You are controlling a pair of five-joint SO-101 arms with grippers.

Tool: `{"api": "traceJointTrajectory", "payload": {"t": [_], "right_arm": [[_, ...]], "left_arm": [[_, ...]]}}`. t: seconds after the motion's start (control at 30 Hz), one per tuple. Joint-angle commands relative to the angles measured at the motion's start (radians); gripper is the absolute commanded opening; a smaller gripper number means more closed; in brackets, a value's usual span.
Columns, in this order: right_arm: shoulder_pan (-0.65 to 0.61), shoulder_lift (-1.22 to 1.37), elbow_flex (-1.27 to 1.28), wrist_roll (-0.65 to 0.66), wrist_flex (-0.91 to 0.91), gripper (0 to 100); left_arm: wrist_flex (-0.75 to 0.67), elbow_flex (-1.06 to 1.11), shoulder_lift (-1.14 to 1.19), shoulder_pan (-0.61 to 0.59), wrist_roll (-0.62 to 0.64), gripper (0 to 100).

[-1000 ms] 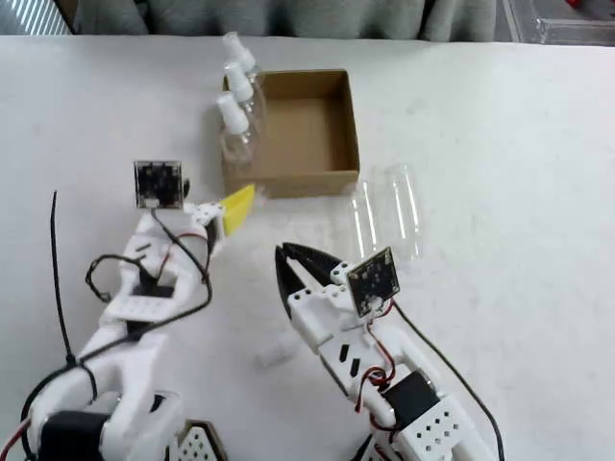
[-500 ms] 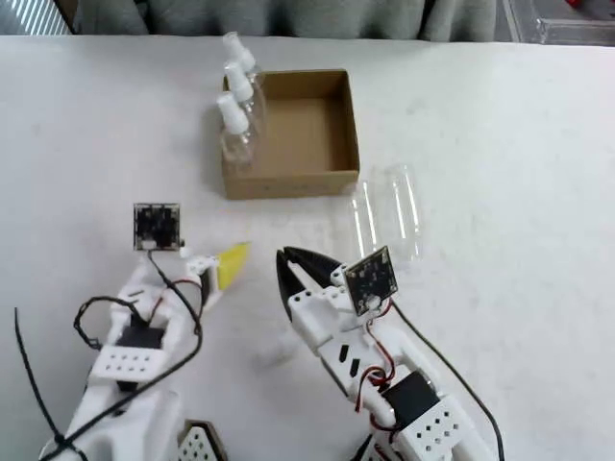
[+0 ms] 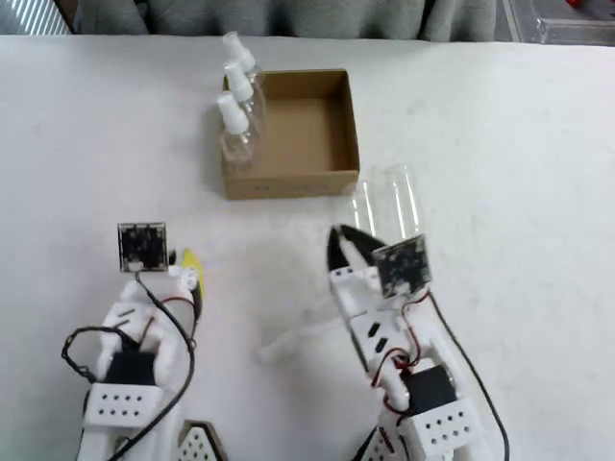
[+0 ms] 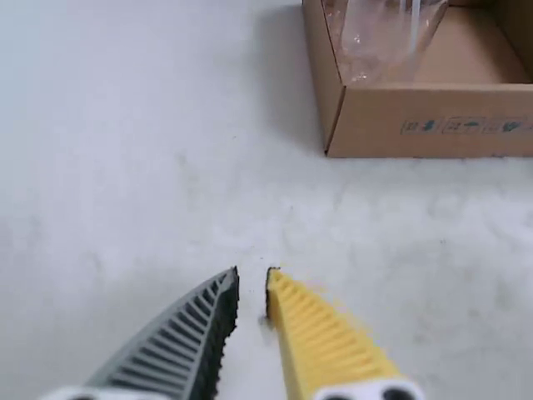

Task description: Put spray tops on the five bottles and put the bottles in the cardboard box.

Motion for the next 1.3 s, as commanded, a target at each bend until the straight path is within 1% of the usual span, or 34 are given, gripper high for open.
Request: {"api": "traceJointTrajectory", "payload": {"t": [0.0, 0.13, 0.27, 0.47, 0.63, 0.77, 0.83, 1.0, 1.27], "right_arm": [[0.076, 0.01, -0.164, 0.018, 0.119, 1.6], [0.096, 0.143, -0.311, 0.052, 0.245, 1.6], [0.124, 0.381, -0.434, 0.06, 0.32, 1.6], [0.122, 0.702, -0.578, 0.051, 0.486, 2.1], [0.128, 0.805, -0.637, -0.011, 0.506, 2.1], [0.124, 0.886, -0.7, 0.044, 0.507, 2.3], [0.124, 0.947, -0.746, 0.06, 0.507, 5.9], [0.124, 1.148, -0.89, 0.075, 0.507, 22.3], [0.122, 1.555, -1.197, 0.072, 0.506, 31.7]], "left_arm": [[0.069, 0.0, -0.062, -0.004, -0.092, 8], [0.078, 0.0, -0.065, -0.002, -0.11, 8], [0.078, 0.0, -0.065, -0.002, -0.112, 8], [0.078, 0.0, -0.065, -0.007, -0.112, 8], [0.078, 0.0, -0.064, -0.007, -0.112, 8], [0.078, 0.0, -0.064, -0.005, -0.112, 8], [0.078, 0.0, -0.064, -0.005, -0.112, 8], [0.078, 0.0, -0.064, -0.005, -0.112, 8], [0.078, 0.0, -0.064, -0.007, -0.112, 8]]}}
